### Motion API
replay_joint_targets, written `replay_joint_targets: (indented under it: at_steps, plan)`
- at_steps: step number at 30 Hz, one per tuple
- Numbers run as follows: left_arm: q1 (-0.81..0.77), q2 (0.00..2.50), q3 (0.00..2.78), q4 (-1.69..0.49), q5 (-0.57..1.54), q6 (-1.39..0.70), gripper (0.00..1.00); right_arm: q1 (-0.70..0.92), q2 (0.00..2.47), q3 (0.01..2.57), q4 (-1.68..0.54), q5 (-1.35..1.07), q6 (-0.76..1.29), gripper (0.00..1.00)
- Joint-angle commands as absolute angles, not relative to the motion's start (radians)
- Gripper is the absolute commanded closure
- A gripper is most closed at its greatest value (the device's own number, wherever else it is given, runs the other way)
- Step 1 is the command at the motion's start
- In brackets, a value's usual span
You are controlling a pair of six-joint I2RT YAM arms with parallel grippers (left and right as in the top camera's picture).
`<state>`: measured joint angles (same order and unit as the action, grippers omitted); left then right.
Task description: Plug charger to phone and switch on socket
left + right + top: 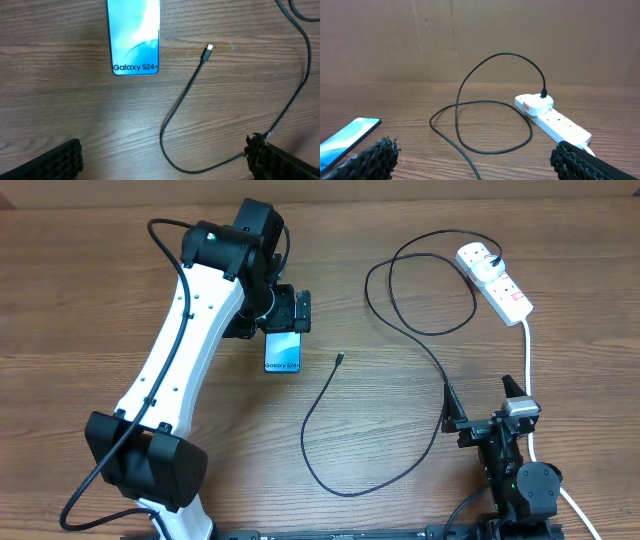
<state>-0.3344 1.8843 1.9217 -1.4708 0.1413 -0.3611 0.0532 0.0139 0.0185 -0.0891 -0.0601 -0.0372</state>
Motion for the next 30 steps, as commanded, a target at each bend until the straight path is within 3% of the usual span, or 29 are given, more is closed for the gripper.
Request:
replay_joint_targets:
  at_steps: [1, 17, 30]
  plan:
    - [-0.344, 1.893, 1.939, -1.486, 0.146, -0.382, 0.0, 0.059, 0.003, 0.009, -0.081, -0.053, -0.033, 0.0]
    - [-0.348, 1.897, 1.892, -1.474, 0.094, -0.416, 0.0, 0.059, 0.003, 0.009, -0.081, -0.054, -0.033, 0.0]
    - [-0.369, 2.022, 1.946, -1.616, 0.053, -0.347, 0.0, 0.059, 0.003, 0.009, -0.081, -0.054, -0.033, 0.0]
